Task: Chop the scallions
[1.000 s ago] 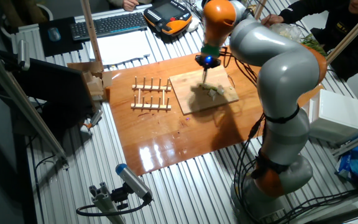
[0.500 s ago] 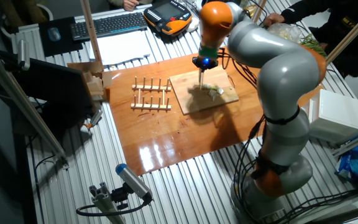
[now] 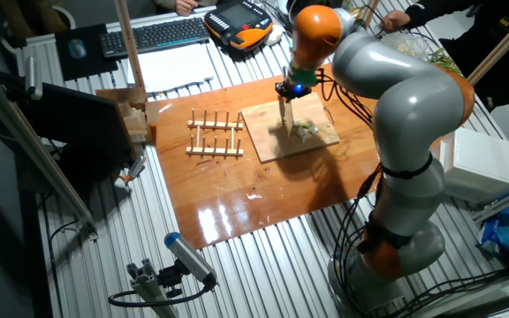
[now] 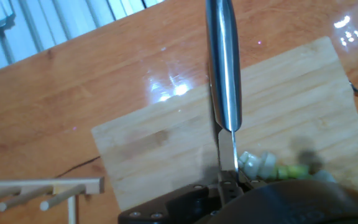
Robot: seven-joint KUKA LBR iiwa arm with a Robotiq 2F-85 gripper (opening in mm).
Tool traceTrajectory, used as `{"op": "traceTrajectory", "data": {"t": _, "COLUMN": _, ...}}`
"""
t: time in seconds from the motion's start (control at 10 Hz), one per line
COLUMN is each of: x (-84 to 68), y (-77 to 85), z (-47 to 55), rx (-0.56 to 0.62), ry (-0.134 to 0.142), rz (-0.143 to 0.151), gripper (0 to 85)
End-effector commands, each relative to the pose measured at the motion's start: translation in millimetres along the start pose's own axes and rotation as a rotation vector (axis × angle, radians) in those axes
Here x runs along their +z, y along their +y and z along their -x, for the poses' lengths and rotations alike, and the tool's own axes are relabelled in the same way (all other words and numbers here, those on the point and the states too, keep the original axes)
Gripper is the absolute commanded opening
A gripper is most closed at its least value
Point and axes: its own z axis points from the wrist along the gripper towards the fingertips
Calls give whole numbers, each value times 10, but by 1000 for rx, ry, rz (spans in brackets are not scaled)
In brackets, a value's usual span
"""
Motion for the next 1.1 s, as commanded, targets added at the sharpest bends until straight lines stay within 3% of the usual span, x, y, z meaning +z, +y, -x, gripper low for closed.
{"op": "traceTrajectory", "data": {"t": 0.0, "x": 0, "y": 0, "z": 0, "rx": 11, "ry": -2, "rz": 3, "gripper": 0}}
{"op": "traceTrajectory", "data": {"t": 0.3, "x": -126, "y": 298, "z": -14, "rx": 43, "ry": 23, "rz": 11, "gripper": 0}}
{"op": "traceTrajectory", "data": {"t": 0.6, "x": -173, "y": 697, "z": -57, "rx": 104, "ry": 19, "rz": -5, "gripper": 0}}
{"op": "traceTrajectory", "data": {"t": 1.0, "x": -254, "y": 1232, "z": -227, "rx": 202, "ry": 34, "rz": -15, "gripper": 0}}
